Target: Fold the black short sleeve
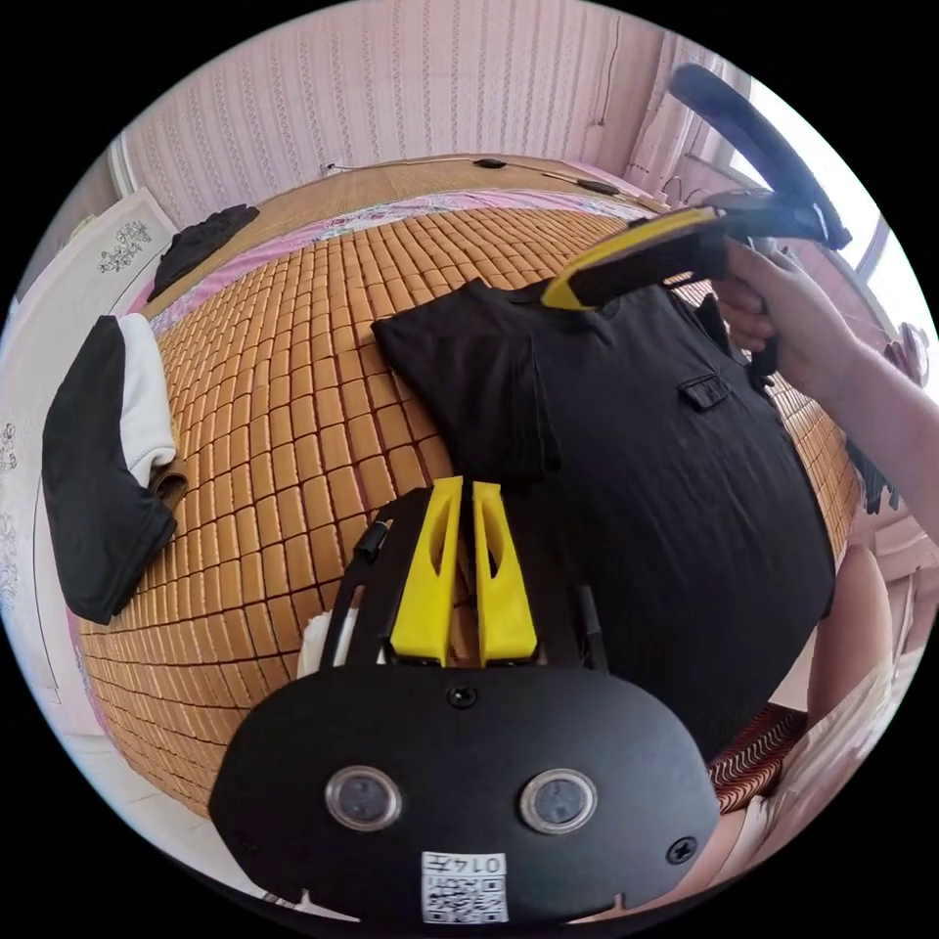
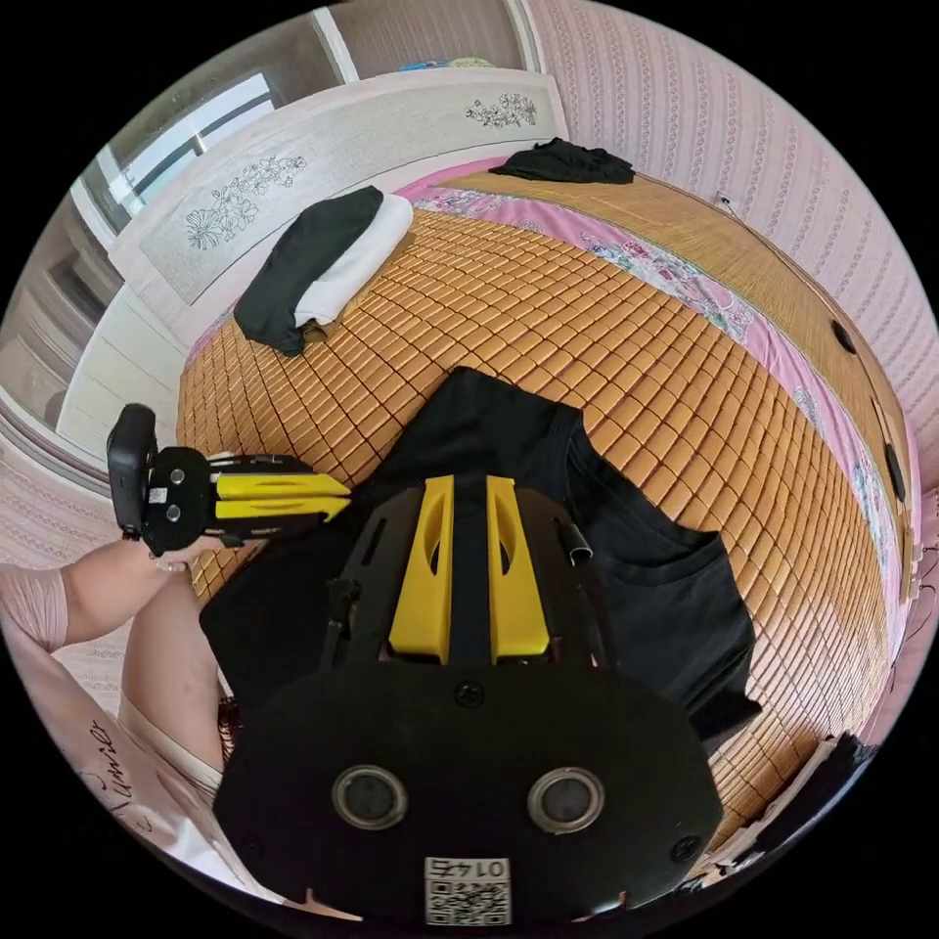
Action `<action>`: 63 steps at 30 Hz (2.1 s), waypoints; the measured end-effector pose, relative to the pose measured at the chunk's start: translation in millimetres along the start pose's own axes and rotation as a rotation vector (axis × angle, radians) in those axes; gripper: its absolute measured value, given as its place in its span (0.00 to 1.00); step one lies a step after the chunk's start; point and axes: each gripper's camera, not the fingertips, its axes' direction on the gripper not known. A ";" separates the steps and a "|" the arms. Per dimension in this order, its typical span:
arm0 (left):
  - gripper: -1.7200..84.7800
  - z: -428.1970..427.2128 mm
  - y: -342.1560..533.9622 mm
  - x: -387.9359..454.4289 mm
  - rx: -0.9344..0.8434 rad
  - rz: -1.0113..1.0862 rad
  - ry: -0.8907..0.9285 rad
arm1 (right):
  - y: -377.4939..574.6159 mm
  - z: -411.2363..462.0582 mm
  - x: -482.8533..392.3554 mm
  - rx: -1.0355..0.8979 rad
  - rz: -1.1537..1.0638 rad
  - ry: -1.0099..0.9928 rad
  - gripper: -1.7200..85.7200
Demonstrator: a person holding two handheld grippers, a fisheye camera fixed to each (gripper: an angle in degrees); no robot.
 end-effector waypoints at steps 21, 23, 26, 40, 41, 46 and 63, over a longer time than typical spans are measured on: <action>0.04 -1.4 -242.0 199.6 0.014 0.420 0.240 | 320.0 -60.6 162.9 0.160 0.614 0.055 0.13; 0.04 9.8 -268.9 231.8 -0.006 0.463 0.218 | 327.9 -57.0 167.9 0.164 0.594 0.045 0.12; 0.06 33.0 -306.2 277.3 -0.053 0.480 0.211 | 338.3 -50.5 177.8 0.170 0.565 0.015 0.11; 0.02 91.6 -363.8 311.2 -0.154 0.393 0.225 | 379.3 -35.9 217.1 0.201 0.600 -0.081 0.05; 0.01 83.0 -362.9 297.5 -0.110 0.357 0.256 | 380.6 -36.4 220.0 0.199 0.607 -0.073 0.04; 0.02 22.5 -324.0 215.1 0.088 0.260 0.418 | 377.1 -54.9 209.0 0.283 0.424 -0.059 0.05; 0.07 6.2 -145.1 -27.5 0.128 -0.178 0.183 | 320.1 -22.7 232.4 0.122 0.281 0.020 0.13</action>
